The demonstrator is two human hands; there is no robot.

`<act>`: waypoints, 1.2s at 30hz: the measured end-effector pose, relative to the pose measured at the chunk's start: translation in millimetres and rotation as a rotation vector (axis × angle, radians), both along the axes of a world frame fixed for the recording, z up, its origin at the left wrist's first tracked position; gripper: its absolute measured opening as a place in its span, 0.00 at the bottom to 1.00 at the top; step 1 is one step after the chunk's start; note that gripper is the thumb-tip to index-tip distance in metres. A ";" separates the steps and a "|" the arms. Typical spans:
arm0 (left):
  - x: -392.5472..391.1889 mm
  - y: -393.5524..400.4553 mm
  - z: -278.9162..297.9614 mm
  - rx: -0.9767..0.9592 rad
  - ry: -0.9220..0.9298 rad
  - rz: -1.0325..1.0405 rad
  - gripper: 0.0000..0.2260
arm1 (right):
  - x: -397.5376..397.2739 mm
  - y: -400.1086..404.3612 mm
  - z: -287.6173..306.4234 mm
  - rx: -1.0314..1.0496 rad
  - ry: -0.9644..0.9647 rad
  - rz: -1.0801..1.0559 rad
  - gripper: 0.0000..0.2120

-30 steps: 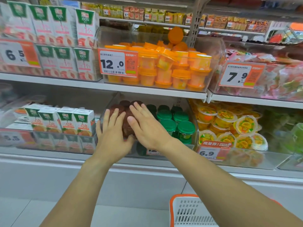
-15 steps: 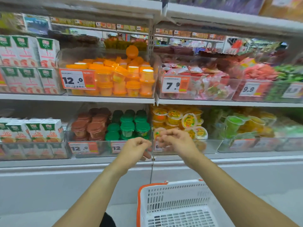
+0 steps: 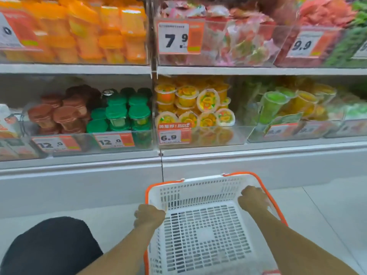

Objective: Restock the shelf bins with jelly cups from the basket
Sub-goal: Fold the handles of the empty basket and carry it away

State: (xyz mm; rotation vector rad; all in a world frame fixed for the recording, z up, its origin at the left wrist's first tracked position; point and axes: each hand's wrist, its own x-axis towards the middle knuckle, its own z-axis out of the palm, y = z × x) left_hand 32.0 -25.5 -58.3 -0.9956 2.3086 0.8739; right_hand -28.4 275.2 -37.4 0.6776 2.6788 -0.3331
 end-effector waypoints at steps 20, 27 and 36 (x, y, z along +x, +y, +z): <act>2.1 13.0 58.3 0.072 -0.187 0.111 0.02 | 23.4 73.4 37.2 -0.445 -0.008 -0.446 0.05; 17.9 80.0 147.2 0.659 -0.255 0.293 0.04 | 72.3 -28.3 110.7 -1.261 -0.417 -0.589 0.10; 56.1 106.1 278.4 0.761 -0.209 0.181 0.08 | 119.2 -65.8 264.4 -1.318 -0.526 -0.506 0.26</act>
